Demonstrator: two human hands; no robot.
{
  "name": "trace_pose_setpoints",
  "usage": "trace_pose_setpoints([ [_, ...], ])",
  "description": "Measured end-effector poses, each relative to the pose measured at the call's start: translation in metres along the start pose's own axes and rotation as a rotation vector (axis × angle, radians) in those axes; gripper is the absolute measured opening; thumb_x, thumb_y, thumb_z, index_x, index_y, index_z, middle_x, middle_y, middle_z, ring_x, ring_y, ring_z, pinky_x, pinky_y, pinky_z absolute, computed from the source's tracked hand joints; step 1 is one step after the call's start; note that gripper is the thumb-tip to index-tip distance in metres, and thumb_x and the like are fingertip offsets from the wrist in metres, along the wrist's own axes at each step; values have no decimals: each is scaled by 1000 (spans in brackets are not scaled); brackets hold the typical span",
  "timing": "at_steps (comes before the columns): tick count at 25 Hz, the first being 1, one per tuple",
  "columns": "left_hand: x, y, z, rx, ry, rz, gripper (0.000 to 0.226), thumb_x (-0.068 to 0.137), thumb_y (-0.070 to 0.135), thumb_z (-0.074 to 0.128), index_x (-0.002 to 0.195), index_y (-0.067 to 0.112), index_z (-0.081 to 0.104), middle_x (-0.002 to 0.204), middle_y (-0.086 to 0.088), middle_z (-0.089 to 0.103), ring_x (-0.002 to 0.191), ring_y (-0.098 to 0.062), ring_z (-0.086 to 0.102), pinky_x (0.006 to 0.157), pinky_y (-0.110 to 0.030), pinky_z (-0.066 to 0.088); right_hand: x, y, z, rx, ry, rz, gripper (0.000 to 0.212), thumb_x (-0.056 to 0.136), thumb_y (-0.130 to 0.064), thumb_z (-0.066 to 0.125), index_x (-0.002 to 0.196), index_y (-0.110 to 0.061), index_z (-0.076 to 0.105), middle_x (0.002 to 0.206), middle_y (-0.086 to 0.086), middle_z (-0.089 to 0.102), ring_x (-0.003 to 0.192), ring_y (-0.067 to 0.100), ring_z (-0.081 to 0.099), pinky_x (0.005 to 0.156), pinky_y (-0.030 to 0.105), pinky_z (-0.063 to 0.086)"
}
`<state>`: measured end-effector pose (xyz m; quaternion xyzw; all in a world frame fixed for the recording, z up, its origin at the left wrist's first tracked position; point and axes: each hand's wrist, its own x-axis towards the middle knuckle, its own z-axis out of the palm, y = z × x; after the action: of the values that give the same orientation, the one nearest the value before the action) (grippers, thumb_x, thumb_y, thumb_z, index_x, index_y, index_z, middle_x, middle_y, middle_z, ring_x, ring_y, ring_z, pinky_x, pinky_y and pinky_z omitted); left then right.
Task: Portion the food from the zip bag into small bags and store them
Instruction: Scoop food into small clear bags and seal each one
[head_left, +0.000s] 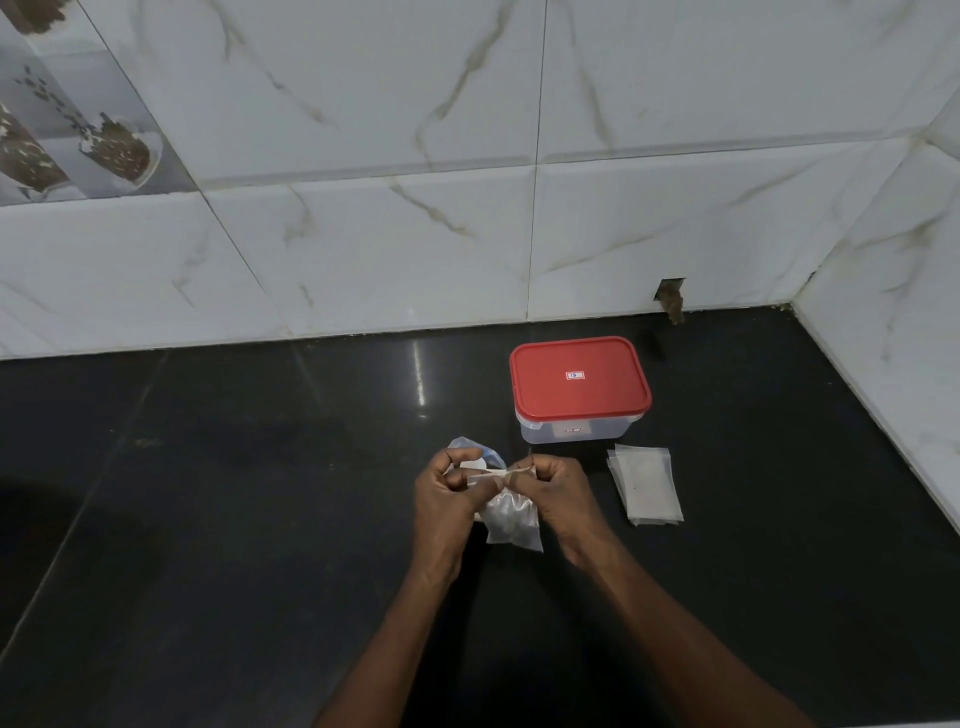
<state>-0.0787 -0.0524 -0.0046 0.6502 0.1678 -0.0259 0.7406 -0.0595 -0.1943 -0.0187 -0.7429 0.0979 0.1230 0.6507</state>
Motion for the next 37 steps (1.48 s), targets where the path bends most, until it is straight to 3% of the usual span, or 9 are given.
trace_pose_setpoints([
  [3,2,1,-1,-13,-8,-8,33,77,-11,75,102,10,71,87,-20,76,78,-30,73,78,-48,60,4,-1,-2,-84,4,16,8,86,-14,68,82,-10,73,79,7,73,78,18,70,71,33,58],
  [7,4,3,1,-54,46,-54,39,79,-17,65,107,10,68,80,-15,72,73,-28,68,72,-47,58,7,-4,-9,4,-5,45,7,87,-11,65,84,-8,72,81,8,73,75,19,71,71,37,58],
  [13,-1,5,5,45,25,-4,39,80,-11,71,104,19,67,85,-14,75,77,-15,73,69,-29,59,2,-3,-6,-42,-45,11,6,84,-11,69,82,-11,75,82,4,73,81,15,69,72,29,55],
  [17,-4,1,6,50,-18,10,40,79,-13,71,96,23,68,76,-14,73,71,-23,70,73,-37,60,3,0,-6,-174,2,47,10,85,-15,66,84,-9,74,83,3,69,83,11,63,68,23,49],
  [20,1,-6,4,35,-6,-30,42,78,-15,65,107,16,68,73,-15,70,70,-28,67,76,-48,58,3,0,-7,-195,7,63,12,85,-14,63,87,-7,72,84,1,68,79,10,63,64,21,49],
  [24,7,-4,3,38,-29,-18,40,77,-23,60,107,2,67,69,-16,68,65,-29,64,73,-44,56,2,-1,-14,-117,-35,19,7,83,-15,69,86,-13,75,84,1,72,81,13,66,69,25,53],
  [32,11,-4,2,37,-146,-63,30,82,-12,71,107,4,74,88,-18,76,74,-27,72,71,-38,60,4,-3,-20,-121,-76,-46,9,80,-22,76,81,-12,76,77,2,72,78,15,66,70,30,54],
  [35,17,-1,5,89,-76,-20,29,80,-15,69,102,3,74,85,-20,76,72,-27,71,70,-44,59,2,-7,-23,-117,-75,-63,7,80,-21,77,81,-14,77,77,0,74,76,10,70,69,25,55],
  [37,20,-1,7,97,-12,-6,31,82,-17,64,104,3,72,82,-17,75,71,-24,70,63,-39,59,3,-9,-28,-115,-21,-60,4,81,-15,74,78,-16,75,76,-3,74,74,8,70,70,25,56],
])
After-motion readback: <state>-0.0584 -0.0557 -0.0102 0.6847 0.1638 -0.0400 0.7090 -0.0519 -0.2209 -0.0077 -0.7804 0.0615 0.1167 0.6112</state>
